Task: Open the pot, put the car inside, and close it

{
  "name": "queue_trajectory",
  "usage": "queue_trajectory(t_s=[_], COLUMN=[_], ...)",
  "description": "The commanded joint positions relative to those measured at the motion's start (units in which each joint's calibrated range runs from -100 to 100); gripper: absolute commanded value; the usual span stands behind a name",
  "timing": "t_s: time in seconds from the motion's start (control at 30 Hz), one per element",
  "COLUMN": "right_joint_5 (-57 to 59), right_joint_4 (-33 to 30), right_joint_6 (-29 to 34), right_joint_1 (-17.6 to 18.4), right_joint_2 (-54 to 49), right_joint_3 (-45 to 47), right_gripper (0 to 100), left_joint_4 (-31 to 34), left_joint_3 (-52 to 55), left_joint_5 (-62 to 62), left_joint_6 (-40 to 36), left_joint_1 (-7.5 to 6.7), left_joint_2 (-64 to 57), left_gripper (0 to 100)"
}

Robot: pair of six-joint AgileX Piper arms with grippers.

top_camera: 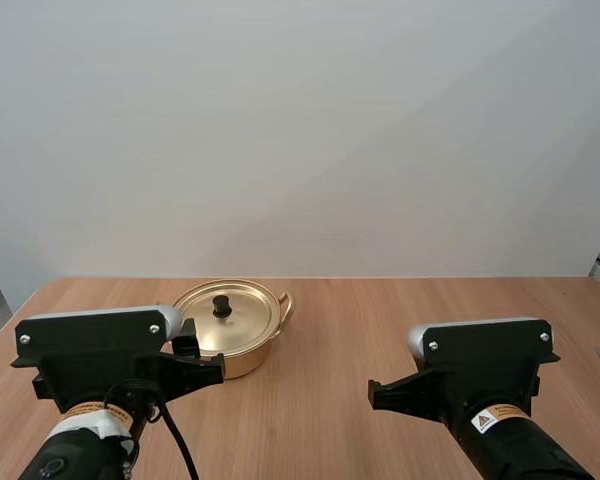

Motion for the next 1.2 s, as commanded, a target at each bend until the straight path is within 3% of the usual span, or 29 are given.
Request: queue_trajectory(t_s=[0.0,0.43,1.17], right_joint_5=[-0.11,-0.04,-0.22], right_joint_4=[-12.15,-16.51,-16.18], right_joint_6=[18.26,17.40,16.67], right_joint_1=[-0.02,-0.02,-0.02], right_joint_2=[0.00,0.00,0.00], right_joint_3=[0.00,0.00,0.00], right_gripper=[0,0,0], left_joint_4=[0.02,0.02,0.12], left_joint_3=[-0.10,-0.10,-0.10], left_joint_5=[0.02,0.02,0.58], left_joint_6=[0.00,0.00,-0.10], left_joint_1=[0.00,0.00,0.15], left_joint_2=[0.00,0.00,0.00], left_gripper=[100,100,100])
